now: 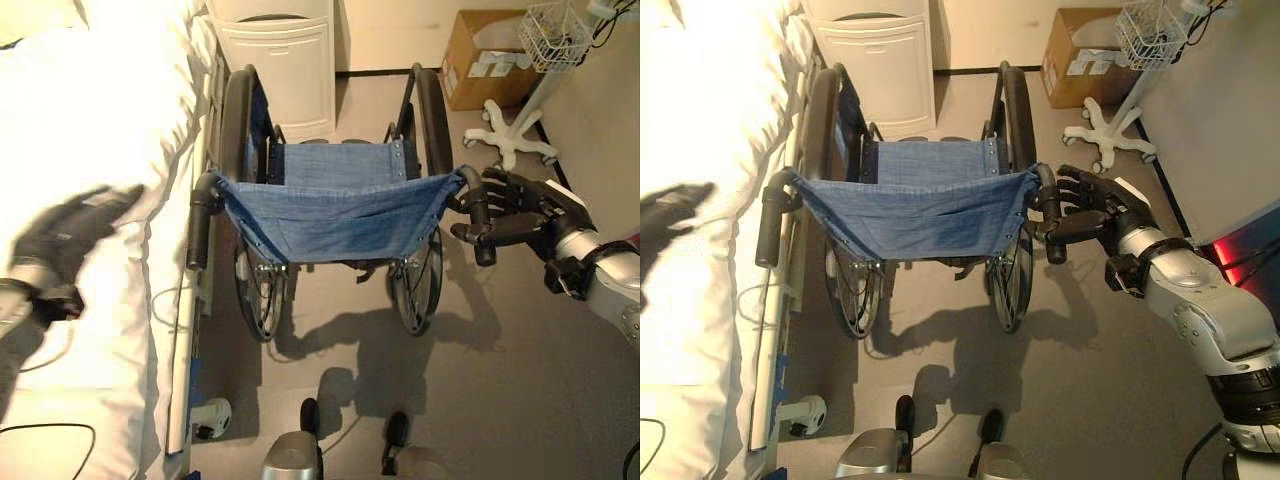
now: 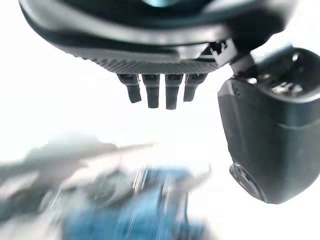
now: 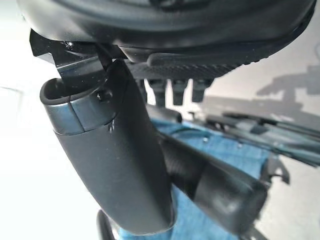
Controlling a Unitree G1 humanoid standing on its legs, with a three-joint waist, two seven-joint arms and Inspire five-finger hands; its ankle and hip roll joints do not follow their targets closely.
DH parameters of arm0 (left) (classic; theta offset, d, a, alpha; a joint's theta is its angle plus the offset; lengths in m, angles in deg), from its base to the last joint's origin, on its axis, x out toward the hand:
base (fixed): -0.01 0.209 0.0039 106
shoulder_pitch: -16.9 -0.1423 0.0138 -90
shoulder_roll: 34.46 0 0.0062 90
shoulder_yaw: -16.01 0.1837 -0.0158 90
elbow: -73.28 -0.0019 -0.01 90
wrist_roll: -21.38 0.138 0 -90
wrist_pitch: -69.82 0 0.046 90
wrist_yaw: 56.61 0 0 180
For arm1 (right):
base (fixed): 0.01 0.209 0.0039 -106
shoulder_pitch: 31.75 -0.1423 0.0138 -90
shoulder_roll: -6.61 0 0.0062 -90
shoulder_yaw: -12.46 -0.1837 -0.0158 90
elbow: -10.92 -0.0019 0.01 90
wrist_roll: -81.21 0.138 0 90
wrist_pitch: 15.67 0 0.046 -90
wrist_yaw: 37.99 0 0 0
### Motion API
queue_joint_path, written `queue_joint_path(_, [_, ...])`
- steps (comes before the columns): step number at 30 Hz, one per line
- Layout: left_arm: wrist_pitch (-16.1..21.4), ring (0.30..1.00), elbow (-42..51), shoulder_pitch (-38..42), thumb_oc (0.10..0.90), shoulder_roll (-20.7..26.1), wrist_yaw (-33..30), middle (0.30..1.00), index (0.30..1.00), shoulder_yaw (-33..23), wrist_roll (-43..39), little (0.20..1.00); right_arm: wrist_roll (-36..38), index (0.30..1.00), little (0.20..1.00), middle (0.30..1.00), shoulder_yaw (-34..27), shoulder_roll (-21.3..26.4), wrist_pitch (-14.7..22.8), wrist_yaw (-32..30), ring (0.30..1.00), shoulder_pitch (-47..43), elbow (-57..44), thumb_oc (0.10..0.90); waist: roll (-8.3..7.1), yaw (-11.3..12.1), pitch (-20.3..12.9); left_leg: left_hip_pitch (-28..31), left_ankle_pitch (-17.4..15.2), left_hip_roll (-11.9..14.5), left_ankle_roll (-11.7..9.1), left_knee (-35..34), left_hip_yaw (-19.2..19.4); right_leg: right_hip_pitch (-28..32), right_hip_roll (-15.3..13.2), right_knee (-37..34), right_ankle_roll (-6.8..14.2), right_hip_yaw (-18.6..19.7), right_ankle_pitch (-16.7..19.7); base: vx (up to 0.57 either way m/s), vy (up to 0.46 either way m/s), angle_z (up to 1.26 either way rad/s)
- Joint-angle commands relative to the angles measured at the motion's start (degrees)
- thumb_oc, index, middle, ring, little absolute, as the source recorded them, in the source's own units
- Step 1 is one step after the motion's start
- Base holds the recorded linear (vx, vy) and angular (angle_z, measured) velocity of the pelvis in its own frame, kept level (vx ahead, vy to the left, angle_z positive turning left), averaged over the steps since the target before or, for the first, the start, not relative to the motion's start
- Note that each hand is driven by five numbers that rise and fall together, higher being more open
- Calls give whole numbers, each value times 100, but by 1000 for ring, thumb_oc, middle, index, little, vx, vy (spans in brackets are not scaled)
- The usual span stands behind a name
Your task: Push the wheelchair next to the bed
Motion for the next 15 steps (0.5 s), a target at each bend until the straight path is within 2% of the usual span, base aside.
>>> queue_joint_path(1, [675, 900, -130, -179, 800, 596, -222, 900, 900, -479, 101, 900, 86, 900, 900, 900, -508, 271, 906, -371, 900, -9, -36, 800, 112, 15, -822, -130, 268, 138, -411, -168, -10, -197, 150, 33, -105, -310, 207, -9, -5, 11])
queue_joint_path(4, [701, 900, -188, -288, 800, 590, -237, 900, 900, -634, 285, 900, 35, 900, 900, 900, -631, 228, 877, -451, 900, 75, -53, 800, 108, 27, -841, -128, 284, 147, -424, -197, -17, -192, 154, 22, -103, -337, 200, -6, -5, 8])
queue_joint_path(10, [751, 900, -78, -440, 800, 515, 135, 900, 900, -746, 279, 900, 107, 900, 900, 900, -846, 160, 926, -587, 900, 206, -110, 800, 113, 31, -876, -105, 293, 161, -441, -241, -20, -184, 163, 13, -97, -346, 185, 2, -1, 1])
queue_joint_path(15, [569, 900, 364, -595, 800, 130, 599, 900, 900, -507, 169, 900, -10, 900, 900, 900, -1126, -23, 1080, -844, 900, 592, -243, 800, 111, -11, -864, -101, 295, 171, -444, -264, -1, -207, 176, 10, -85, -314, 187, -10, 0, 2])
